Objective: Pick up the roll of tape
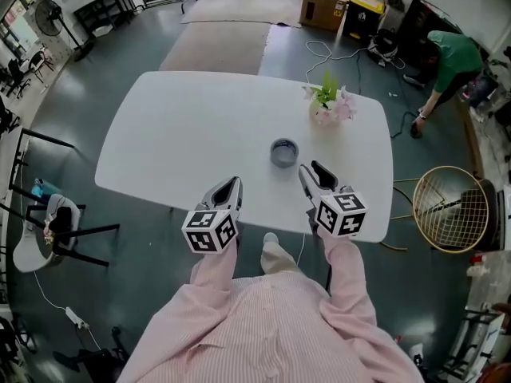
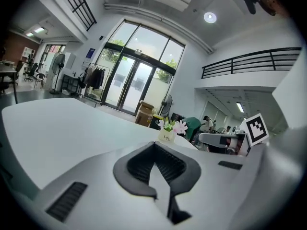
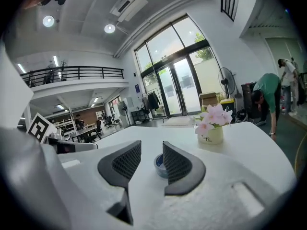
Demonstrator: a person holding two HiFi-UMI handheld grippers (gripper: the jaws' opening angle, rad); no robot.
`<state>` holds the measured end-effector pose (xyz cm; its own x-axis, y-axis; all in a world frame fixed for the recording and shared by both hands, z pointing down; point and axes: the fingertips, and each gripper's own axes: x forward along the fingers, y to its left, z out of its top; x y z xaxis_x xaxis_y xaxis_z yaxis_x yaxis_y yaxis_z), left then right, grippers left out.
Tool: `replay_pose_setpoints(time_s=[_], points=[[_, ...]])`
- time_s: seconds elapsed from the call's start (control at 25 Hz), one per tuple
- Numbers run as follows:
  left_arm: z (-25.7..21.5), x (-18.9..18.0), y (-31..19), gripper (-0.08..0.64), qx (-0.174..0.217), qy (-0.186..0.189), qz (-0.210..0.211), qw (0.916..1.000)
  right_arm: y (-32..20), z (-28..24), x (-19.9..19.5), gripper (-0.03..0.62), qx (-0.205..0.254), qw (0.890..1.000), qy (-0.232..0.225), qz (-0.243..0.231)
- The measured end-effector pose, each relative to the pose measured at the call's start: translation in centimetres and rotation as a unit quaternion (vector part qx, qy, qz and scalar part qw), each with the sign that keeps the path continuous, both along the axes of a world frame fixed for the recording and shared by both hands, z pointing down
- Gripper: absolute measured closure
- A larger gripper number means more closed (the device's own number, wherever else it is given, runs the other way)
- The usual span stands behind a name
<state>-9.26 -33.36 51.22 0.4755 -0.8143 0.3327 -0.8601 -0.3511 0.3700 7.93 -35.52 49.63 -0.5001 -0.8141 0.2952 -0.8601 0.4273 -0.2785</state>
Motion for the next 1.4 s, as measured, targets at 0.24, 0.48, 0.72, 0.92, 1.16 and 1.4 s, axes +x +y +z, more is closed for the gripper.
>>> replay_pose_setpoints(time_s=[0.24,0.48,0.72,0.92,1.16,1.4], points=[[2.3,1.0,-3.5,0.56,-0.04,-0.001,0.001,0.9992,-3.9,2.5,-1.3,0.459,-0.038,0.996,0.04,-0.063],[5.7,1.7,-5.4,0.56,-0.099,0.001,0.01,0.9951,-5.9,5.5,-3.5,0.459,-0.08,0.981,0.107,-0.142],[7.8,2.8,-6.6,0.56,-0.15,0.011,0.023,0.9883,-6.8,8.0,-4.9,0.459,-0.115,0.955,0.174,-0.213],[9.0,3.4,-7.1,0.56,-0.182,0.015,0.035,0.9827,-6.8,10.3,-5.8,0.459,-0.152,0.922,0.231,-0.272],[10.9,1.5,-6.5,0.56,-0.211,0.029,0.036,0.9765,-5.9,13.7,-8.0,0.463,-0.189,0.877,0.304,-0.319],[11.4,1.2,-6.8,0.56,-0.219,0.033,0.039,0.9743,-5.9,15.3,-9.2,0.474,-0.191,0.836,0.368,-0.359]])
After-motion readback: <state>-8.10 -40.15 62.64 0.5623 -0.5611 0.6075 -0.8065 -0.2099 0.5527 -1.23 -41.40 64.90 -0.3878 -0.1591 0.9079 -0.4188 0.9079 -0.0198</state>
